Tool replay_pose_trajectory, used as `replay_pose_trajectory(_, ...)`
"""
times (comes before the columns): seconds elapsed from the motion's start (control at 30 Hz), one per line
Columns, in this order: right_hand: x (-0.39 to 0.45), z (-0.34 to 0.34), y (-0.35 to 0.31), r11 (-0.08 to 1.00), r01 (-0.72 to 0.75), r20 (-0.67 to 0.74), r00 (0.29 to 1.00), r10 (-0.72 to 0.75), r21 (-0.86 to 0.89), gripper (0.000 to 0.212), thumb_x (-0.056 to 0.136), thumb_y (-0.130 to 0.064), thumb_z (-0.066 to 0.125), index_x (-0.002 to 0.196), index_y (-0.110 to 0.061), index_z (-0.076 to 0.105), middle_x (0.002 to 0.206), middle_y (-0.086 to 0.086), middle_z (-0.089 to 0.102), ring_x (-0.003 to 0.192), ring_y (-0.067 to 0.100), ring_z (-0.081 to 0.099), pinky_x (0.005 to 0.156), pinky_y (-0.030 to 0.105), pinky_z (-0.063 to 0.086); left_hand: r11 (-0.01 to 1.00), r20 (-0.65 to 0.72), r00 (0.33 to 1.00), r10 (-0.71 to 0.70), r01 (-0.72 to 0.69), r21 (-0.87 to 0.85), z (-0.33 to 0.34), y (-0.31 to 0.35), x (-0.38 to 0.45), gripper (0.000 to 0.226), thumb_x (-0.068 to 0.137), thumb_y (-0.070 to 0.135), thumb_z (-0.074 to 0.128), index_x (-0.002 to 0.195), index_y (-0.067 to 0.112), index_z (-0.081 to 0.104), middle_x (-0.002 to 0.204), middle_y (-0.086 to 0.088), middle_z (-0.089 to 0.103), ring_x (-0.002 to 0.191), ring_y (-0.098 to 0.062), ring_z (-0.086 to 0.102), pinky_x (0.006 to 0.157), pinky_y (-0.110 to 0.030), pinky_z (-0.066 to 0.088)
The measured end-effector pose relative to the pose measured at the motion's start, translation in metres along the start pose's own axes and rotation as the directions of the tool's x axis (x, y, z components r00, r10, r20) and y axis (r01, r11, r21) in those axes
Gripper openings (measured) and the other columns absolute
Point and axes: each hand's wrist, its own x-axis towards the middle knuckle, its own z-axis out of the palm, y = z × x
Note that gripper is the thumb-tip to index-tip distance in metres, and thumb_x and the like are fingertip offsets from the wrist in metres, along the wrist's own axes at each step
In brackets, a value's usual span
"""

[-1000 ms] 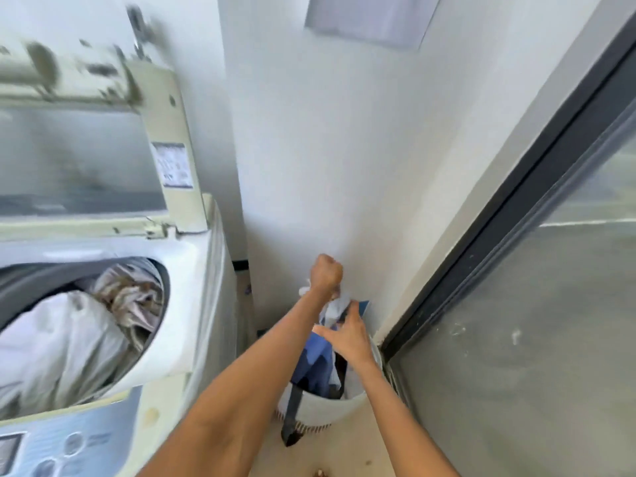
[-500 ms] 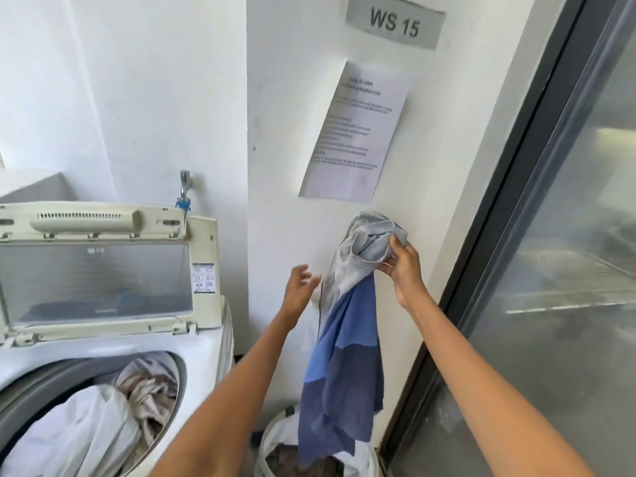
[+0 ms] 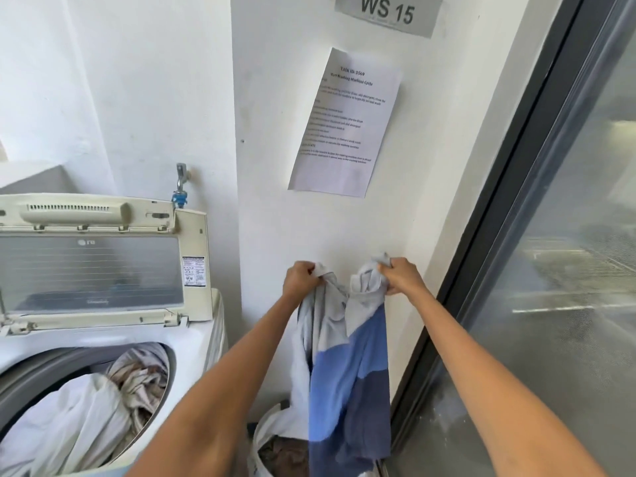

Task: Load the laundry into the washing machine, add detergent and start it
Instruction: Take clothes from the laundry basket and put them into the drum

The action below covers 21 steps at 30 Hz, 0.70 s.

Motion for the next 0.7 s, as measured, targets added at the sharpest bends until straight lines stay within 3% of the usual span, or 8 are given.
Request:
replay_pose_trajectory(0.07,-0.003,0.014,0.007,0.994,-0.040,0.016,0.999,0.041,-0.105,0.035,0.092,-0.023,0.051,0.119,-0.001,0.058,0.110,0.021,0.065,0.087,0.036,0.068,0.080,0.044,0.057,0.997,-0.014,0.997,0.074,-0.074,0.033,0.002,0.017,0.004,0.002,0.077,0.006,0.064,0.075,0.006,0.064,0.078,-0.021,0.062,0.080,-0.028,0.059,0.062,-0.024,0.033)
replay_pose_trajectory(0.2,-0.010,0.023,-0.012,0.849,0.037,0.091,0.996,0.013,-0.528,0.046,0.087,-0.035,0.059,0.122,-0.005,0.055,0.123,0.015,0.057,0.110,0.033,0.058,0.081,0.032,0.046,0.988,-0.032,0.989,0.143,-0.140,0.071,0.005,0.039,0.011,0.018,0.079,0.011,0.063,0.096,0.010,0.069,0.097,-0.016,0.069,0.097,-0.028,0.063,0.068,-0.026,0.036)
replay_pose_trajectory(0.23,-0.007,0.022,-0.024,0.830,0.105,0.127,0.991,-0.042,-0.547,0.052,0.086,-0.035,0.061,0.127,-0.006,0.050,0.130,0.015,0.052,0.117,0.033,0.054,0.085,0.034,0.044,0.982,-0.016,0.987,0.157,-0.155,0.105,0.003,0.042,0.014,0.017,0.079,0.012,0.062,0.094,0.013,0.069,0.096,-0.015,0.069,0.097,-0.029,0.062,0.069,-0.027,0.036)
replay_pose_trajectory(0.3,0.002,0.018,-0.048,0.897,0.237,0.281,0.950,-0.134,-0.373,0.064,0.084,-0.028,0.066,0.138,-0.008,0.039,0.139,0.011,0.042,0.125,0.029,0.047,0.092,0.035,0.044,0.963,0.031,0.981,0.189,-0.191,0.187,-0.004,0.047,0.021,0.016,0.079,0.015,0.060,0.092,0.017,0.069,0.093,-0.012,0.070,0.097,-0.030,0.062,0.071,-0.029,0.037)
replay_pose_trajectory(0.37,0.006,0.019,-0.062,0.928,0.285,0.403,0.899,-0.172,-0.239,0.051,0.081,-0.027,0.070,0.126,-0.013,0.051,0.124,0.003,0.050,0.113,0.025,0.054,0.083,0.034,0.047,0.936,0.047,0.974,0.224,-0.228,0.268,-0.013,0.054,0.024,0.020,0.079,0.016,0.059,0.095,0.021,0.069,0.095,-0.006,0.071,0.097,-0.028,0.063,0.078,-0.032,0.039)
replay_pose_trajectory(0.47,0.010,0.030,-0.062,0.849,0.338,0.231,0.937,-0.263,-0.406,0.023,0.079,-0.042,0.068,0.081,-0.022,0.056,0.089,0.002,0.063,0.084,0.023,0.059,0.069,0.032,0.044,0.932,-0.053,0.958,0.283,-0.261,0.253,-0.030,0.062,0.026,0.019,0.079,0.015,0.057,0.093,0.024,0.066,0.096,-0.002,0.070,0.097,-0.027,0.062,0.089,-0.037,0.042)
replay_pose_trajectory(0.57,0.010,0.040,-0.072,0.892,0.376,0.035,0.924,-0.380,-0.253,0.033,0.081,-0.042,0.063,0.060,-0.018,0.053,0.076,0.010,0.068,0.077,0.028,0.066,0.068,0.034,0.048,0.951,-0.168,0.945,0.282,-0.252,0.178,-0.052,0.053,0.029,0.026,0.078,0.020,0.064,0.103,0.020,0.055,0.099,-0.001,0.067,0.102,-0.024,0.061,0.095,-0.040,0.041)
replay_pose_trajectory(0.7,0.016,0.047,-0.107,0.910,0.414,-0.076,0.907,-0.413,-0.006,0.033,0.073,-0.037,0.060,0.061,-0.006,0.057,0.067,0.014,0.069,0.068,0.031,0.069,0.069,0.047,0.057,0.992,-0.155,0.987,0.044,-0.024,0.126,-0.060,0.000,0.020,0.097,0.064,0.043,0.082,0.139,0.018,0.027,0.136,-0.013,0.043,0.127,-0.030,0.042,0.104,-0.048,0.037)
